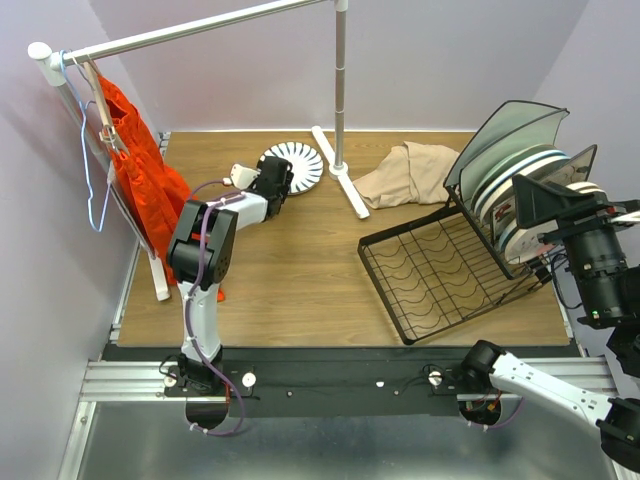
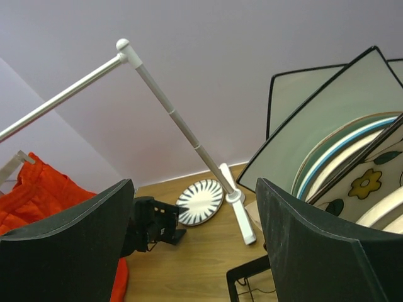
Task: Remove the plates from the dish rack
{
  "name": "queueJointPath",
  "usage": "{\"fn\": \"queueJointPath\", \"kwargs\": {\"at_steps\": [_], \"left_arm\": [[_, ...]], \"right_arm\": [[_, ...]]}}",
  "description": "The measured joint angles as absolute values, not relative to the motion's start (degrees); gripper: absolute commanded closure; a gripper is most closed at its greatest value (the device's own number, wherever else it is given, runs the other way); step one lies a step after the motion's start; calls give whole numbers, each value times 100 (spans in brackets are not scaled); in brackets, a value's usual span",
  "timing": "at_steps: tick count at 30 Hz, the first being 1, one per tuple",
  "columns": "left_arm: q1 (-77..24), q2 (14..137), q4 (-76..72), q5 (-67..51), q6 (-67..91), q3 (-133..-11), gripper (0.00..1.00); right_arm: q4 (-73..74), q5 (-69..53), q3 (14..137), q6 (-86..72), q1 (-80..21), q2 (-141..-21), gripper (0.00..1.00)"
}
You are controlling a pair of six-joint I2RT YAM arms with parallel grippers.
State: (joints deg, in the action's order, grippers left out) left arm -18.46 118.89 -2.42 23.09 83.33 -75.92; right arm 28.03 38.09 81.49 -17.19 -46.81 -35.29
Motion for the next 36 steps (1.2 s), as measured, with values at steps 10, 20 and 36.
{"fn": "queueJointPath", "kwargs": {"at_steps": [10, 20, 36], "left_arm": [[-1850, 11297, -344, 1752, 7408, -6845, 20], [-2287, 10119, -1179, 773, 5623, -5859, 24], [-3765, 7972, -3048, -2499, 3221, -5754, 23]], "right_arm": [[3343, 3916, 7972, -2257, -4681, -3542, 14], [4053, 4261, 7968, -3017, -4681, -3986, 21], [5328, 5837, 8643, -4372, -4681, -4359, 32]]}}
